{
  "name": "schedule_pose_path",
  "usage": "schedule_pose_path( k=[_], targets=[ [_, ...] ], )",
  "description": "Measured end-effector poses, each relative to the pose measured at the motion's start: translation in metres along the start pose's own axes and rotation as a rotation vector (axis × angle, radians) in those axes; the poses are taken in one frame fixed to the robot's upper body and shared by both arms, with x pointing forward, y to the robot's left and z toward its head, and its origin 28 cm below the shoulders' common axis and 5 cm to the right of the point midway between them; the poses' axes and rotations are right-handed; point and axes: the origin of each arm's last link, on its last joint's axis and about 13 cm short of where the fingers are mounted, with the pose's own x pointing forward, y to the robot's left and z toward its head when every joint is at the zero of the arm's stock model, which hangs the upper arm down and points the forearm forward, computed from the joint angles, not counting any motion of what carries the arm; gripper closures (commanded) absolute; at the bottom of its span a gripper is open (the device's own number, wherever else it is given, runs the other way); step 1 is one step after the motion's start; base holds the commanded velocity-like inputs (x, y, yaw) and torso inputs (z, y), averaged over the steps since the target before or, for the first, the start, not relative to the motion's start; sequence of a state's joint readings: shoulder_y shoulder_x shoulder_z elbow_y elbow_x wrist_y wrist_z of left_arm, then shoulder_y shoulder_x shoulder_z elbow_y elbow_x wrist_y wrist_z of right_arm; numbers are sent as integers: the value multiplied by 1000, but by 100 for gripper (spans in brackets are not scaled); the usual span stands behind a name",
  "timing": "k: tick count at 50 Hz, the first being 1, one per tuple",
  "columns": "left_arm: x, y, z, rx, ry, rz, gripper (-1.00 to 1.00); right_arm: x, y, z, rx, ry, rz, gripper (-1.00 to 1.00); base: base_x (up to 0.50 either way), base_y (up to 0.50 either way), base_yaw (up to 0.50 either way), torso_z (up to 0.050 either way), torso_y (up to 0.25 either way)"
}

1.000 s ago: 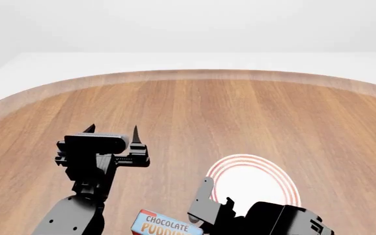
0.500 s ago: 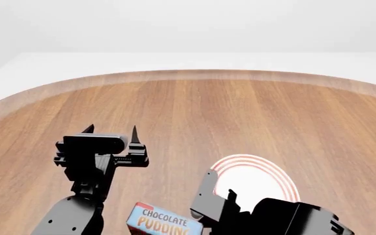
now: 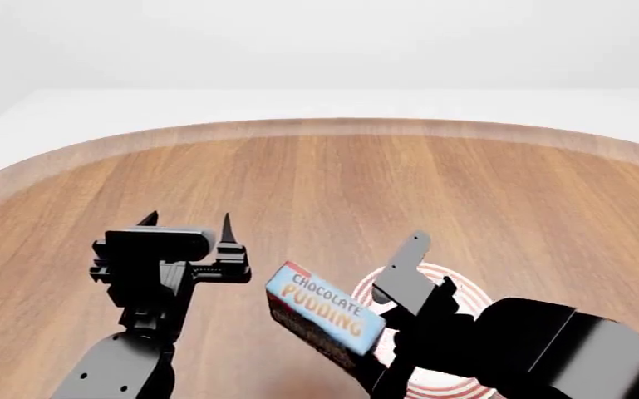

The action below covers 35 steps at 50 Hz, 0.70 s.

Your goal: Put the chocolate pudding to the right of the plate.

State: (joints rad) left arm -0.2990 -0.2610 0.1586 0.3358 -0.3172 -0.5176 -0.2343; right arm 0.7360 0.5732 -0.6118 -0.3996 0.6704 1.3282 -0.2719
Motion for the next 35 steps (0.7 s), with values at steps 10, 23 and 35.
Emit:
schedule_pose_path(
  k=[10, 23, 35],
  targets=[
    [0, 1, -1, -1, 0, 2, -100, -21, -33, 1, 184, -25, -178, 100, 0, 0, 0, 0, 0],
    [0, 1, -1, -2, 0, 5, -100, -44, -74, -6, 408, -42, -379, 100, 0, 0, 0, 0, 0],
    [0, 2, -1, -3, 1, 7, -100, -57, -100, -25, 584, -30, -503, 100, 0, 0, 0, 0, 0]
  ],
)
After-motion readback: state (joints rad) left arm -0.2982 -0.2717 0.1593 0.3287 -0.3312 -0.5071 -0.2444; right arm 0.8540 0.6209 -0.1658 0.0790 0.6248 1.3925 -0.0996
